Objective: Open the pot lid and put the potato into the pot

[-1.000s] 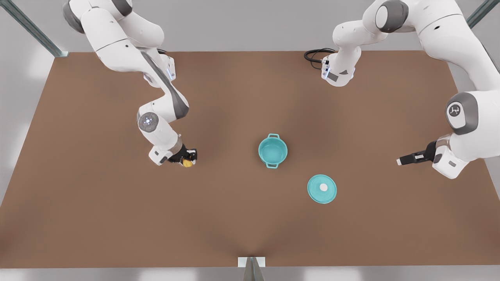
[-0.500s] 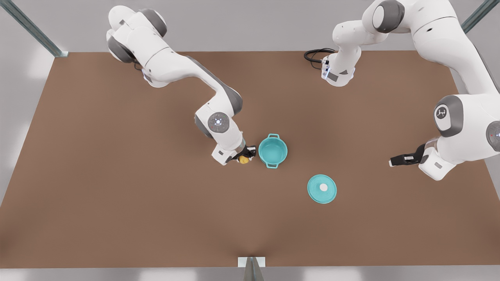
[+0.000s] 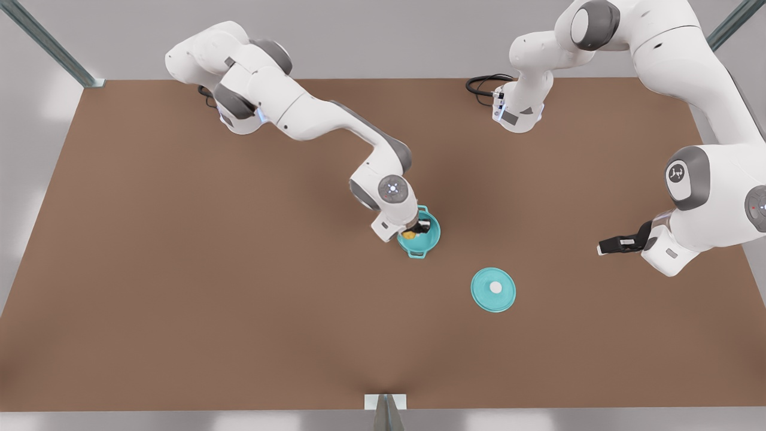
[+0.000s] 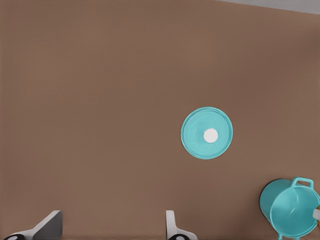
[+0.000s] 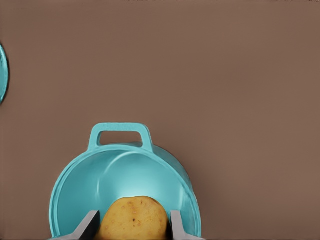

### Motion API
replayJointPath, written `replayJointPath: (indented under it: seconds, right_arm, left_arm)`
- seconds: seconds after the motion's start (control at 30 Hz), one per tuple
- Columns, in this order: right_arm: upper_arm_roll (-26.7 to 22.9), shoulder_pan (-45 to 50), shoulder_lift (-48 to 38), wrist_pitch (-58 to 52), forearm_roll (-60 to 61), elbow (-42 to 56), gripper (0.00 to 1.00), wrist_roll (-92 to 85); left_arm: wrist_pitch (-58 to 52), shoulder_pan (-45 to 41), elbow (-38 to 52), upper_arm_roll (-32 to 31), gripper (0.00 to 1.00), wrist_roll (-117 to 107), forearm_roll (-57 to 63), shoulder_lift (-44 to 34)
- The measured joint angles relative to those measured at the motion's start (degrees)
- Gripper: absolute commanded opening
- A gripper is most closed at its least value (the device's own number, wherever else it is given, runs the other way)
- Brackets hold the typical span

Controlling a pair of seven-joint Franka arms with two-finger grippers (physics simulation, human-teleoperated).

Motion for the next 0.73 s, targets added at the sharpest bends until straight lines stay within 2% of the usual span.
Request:
replayJointPath:
  seconds: [0.2,0.23,0.27,0.4,0.47,0.53,0.6,0.67,0.73]
  right_arm:
    - [-2.62,3.12,4.17,3.45,0.02,3.05,0.59,4.72]
    - [-2.71,3.24,4.35,3.92,0.00,3.15,0.89,5.40]
    - [-2.83,3.32,4.44,4.32,-0.03,3.20,1.00,6.01]
    - [-3.25,3.31,3.95,5.24,-0.07,3.23,1.00,8.16]
    - [-3.02,0.82,-2.41,2.54,-0.10,3.17,1.00,9.04]
    - [-0.71,-8.28,-10.30,-4.89,-0.19,3.18,1.00,8.73]
    - [0.13,-22.87,-16.39,-14.14,-1.85,2.12,1.00,5.96]
    - [0.14,-37.77,-28.05,-18.30,-4.25,-14.01,1.00,1.05]
    - [0.21,-53.23,-33.79,-19.24,-3.25,-23.06,1.00,-5.51]
  left_arm:
    - [0.02,0.00,-0.02,0.00,1.00,0.24,0.00,0.08]
    - [0.02,-0.04,-0.01,-0.01,1.00,0.27,0.02,0.06]
    - [0.02,-0.08,-0.02,-0.01,1.00,0.30,0.04,0.07]
    - [0.15,-0.65,0.09,-0.07,1.00,0.45,0.72,0.09]
    - [0.24,-0.85,0.15,-0.09,1.00,0.54,0.96,0.08]
    - [0.30,-0.89,0.17,-0.06,1.00,0.62,1.10,0.09]
    - [0.34,-0.87,0.17,-0.05,1.00,0.71,1.19,0.09]
    - [0.38,-0.88,0.18,-0.07,1.00,0.78,1.25,0.09]
    - [0.40,-0.88,0.18,-0.09,1.00,0.85,1.28,0.09]
